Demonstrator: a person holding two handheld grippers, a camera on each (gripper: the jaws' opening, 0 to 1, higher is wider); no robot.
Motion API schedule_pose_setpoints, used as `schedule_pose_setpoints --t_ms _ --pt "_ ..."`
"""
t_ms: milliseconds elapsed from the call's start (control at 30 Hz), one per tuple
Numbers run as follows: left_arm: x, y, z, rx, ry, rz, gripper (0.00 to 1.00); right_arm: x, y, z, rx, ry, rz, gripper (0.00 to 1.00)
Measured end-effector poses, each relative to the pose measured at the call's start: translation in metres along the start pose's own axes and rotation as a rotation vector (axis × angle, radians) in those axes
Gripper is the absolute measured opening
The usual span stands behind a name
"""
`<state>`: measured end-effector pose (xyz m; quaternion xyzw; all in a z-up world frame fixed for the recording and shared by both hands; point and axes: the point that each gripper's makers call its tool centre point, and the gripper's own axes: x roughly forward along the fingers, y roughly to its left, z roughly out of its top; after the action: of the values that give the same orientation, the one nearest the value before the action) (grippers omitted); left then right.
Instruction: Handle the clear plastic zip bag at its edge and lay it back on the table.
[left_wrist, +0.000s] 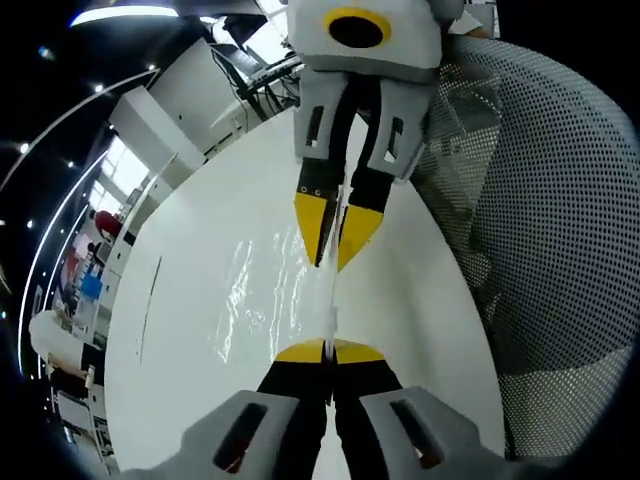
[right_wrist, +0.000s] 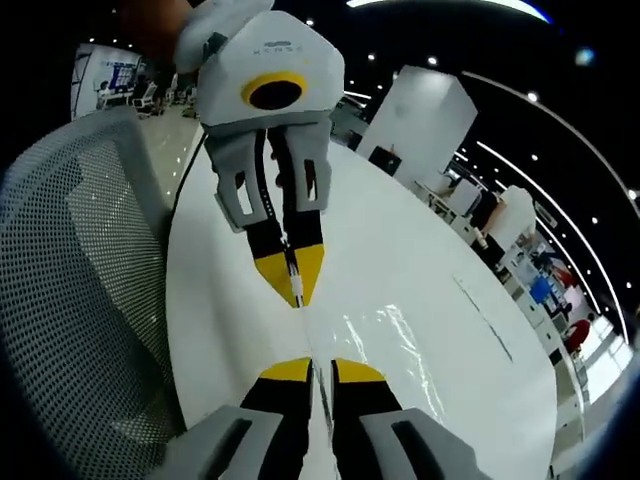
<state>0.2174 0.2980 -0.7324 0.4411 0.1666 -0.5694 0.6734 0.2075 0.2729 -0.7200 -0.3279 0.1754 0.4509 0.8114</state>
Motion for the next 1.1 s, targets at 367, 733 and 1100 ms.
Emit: schedule_pose_setpoints --t_ms 367,733,1100 --pt "0.000 -0.001 0.003 -0.028 -0.012 0.008 0.00 0.008 0.015 0.028 -0.060 -0.050 0.059 0.07" --pt "-0.001 -0.002 0.004 -0.020 -0.011 0.000 0.00 0.012 0.017 0.035 -0.099 -0.060 0.082 0.04" --pt "-0.001 -0.004 0.006 0.012 -0.002 -0.018 0.00 0.016 0.020 0.036 -0.138 -0.050 0.097 0.01"
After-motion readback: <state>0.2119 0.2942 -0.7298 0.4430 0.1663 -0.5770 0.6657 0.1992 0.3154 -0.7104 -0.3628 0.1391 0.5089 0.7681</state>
